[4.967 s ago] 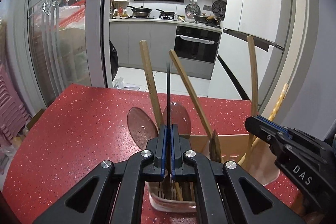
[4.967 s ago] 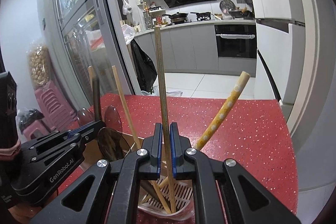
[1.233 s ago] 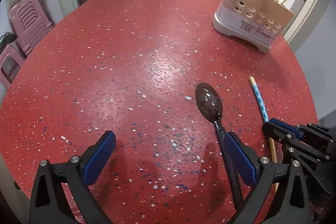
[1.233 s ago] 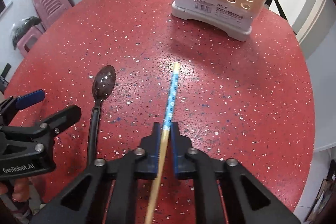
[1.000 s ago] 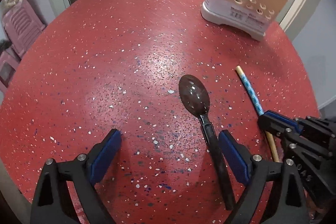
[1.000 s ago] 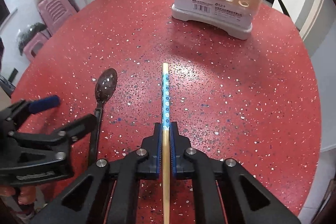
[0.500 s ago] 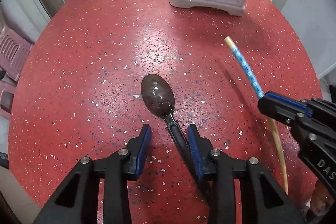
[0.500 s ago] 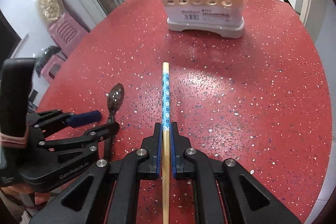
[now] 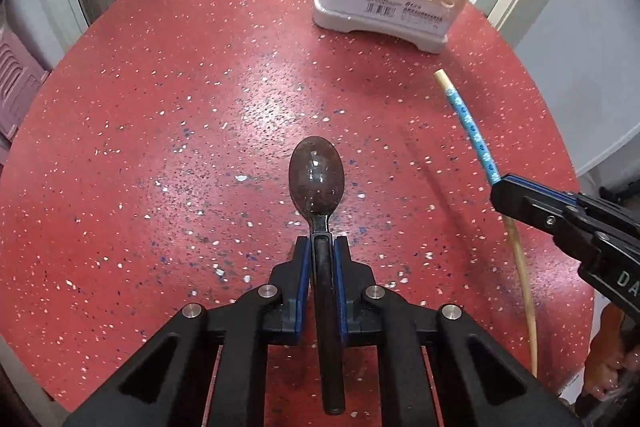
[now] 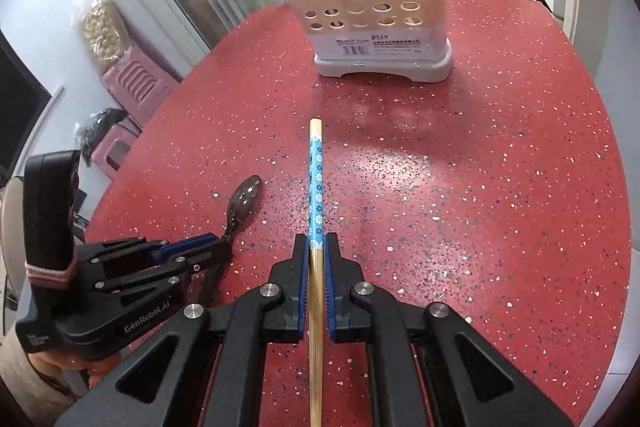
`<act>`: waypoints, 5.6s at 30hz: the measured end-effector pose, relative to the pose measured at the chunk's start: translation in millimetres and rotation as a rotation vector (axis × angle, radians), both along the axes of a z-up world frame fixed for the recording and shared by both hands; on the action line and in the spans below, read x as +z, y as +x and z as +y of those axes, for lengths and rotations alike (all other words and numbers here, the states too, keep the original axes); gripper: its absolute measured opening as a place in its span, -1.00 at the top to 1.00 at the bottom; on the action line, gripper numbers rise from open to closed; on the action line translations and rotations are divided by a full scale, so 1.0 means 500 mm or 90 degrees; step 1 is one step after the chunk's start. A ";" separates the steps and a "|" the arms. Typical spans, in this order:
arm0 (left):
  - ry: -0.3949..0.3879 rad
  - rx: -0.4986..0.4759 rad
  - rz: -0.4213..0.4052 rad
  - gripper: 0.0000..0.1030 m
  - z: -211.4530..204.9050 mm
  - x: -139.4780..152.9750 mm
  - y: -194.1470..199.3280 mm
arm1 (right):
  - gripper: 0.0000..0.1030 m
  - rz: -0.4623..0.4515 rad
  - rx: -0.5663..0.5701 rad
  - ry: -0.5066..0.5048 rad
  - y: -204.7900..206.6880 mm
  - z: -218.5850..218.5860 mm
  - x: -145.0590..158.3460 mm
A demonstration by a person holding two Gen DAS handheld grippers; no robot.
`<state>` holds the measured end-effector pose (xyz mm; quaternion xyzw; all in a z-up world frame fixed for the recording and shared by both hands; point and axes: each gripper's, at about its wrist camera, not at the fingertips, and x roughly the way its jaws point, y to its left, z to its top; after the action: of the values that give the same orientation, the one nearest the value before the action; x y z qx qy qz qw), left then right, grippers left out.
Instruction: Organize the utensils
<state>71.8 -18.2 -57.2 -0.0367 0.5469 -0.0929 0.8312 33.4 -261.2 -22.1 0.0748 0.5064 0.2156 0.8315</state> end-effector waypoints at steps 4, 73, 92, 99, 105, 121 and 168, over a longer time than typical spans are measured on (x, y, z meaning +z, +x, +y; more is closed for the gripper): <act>-0.014 0.002 -0.039 0.28 0.005 0.025 -0.023 | 0.85 -0.001 -0.002 0.002 0.000 -0.010 -0.001; -0.117 0.043 -0.404 0.28 -0.038 0.406 0.327 | 0.85 -0.284 -0.092 0.100 0.312 -0.085 0.345; -0.038 0.081 -0.474 0.28 -0.072 0.349 0.424 | 0.85 -0.399 -0.175 0.058 0.460 -0.060 0.303; -0.013 0.089 -0.486 0.28 -0.073 0.311 0.425 | 0.85 -0.417 -0.177 0.040 0.472 -0.056 0.258; 0.036 0.066 -0.493 0.28 -0.095 0.286 0.408 | 0.85 -0.432 -0.155 0.010 0.439 -0.040 0.230; 0.055 0.025 -0.420 0.28 -0.113 0.257 0.393 | 0.85 -0.380 -0.112 -0.018 0.375 -0.028 0.186; 0.019 0.043 -0.412 -1.00 -0.032 0.318 0.226 | -0.27 -0.218 -0.167 0.023 0.224 -0.098 0.210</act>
<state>184.7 -34.5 101.8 -0.0114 0.2540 -0.0638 0.9650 145.3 -310.3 82.6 0.1175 0.3398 0.1241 0.9249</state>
